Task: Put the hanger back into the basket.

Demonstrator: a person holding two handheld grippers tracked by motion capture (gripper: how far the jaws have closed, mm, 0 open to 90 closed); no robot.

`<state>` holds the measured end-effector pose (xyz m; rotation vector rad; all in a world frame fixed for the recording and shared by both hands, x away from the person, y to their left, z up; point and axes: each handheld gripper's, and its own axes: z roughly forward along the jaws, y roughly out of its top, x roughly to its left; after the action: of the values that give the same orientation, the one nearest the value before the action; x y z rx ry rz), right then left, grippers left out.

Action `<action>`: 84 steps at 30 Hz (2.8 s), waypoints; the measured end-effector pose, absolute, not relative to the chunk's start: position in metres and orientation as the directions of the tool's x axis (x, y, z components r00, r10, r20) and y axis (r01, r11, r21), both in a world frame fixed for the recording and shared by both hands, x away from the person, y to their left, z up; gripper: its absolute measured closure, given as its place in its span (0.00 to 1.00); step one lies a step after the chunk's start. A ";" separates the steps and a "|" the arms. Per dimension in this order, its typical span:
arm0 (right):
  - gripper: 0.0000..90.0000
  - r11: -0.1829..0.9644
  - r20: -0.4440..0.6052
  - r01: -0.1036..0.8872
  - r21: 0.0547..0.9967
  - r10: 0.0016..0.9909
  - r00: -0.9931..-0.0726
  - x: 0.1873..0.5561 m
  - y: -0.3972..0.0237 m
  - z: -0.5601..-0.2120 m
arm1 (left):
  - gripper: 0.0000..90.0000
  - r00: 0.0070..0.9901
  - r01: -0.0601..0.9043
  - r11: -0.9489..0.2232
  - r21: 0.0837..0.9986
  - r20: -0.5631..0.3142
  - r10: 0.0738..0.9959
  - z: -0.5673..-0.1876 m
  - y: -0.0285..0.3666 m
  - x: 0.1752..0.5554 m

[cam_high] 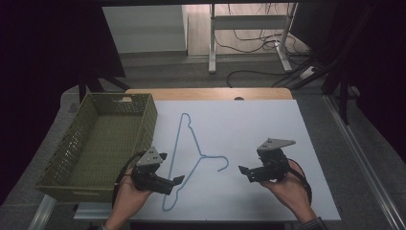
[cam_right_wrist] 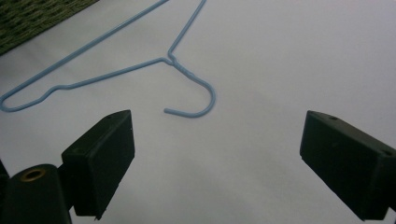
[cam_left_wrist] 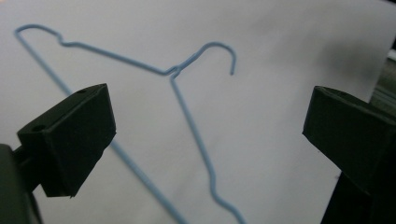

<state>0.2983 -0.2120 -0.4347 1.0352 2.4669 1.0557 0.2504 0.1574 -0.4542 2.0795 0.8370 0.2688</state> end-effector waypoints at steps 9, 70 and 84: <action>0.15 0.501 0.036 0.507 0.701 0.686 -0.727 0.313 -0.195 -0.442 | 0.02 0.760 0.470 -0.435 0.768 -0.103 0.642 -0.467 0.141 0.263; 0.96 0.648 -0.074 0.429 0.629 0.599 -0.797 0.364 -0.138 -0.481 | 0.63 0.702 0.648 -0.494 0.580 -0.204 0.682 -0.517 0.106 0.326; 0.96 0.655 -0.081 0.412 0.633 0.586 -0.806 0.360 -0.136 -0.476 | 0.89 0.666 0.699 -0.472 0.536 -0.249 0.704 -0.521 0.097 0.333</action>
<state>0.3601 -0.1363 -0.4761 0.8018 2.5959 0.8920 0.3331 0.0973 -0.5210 2.2652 1.0793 0.0086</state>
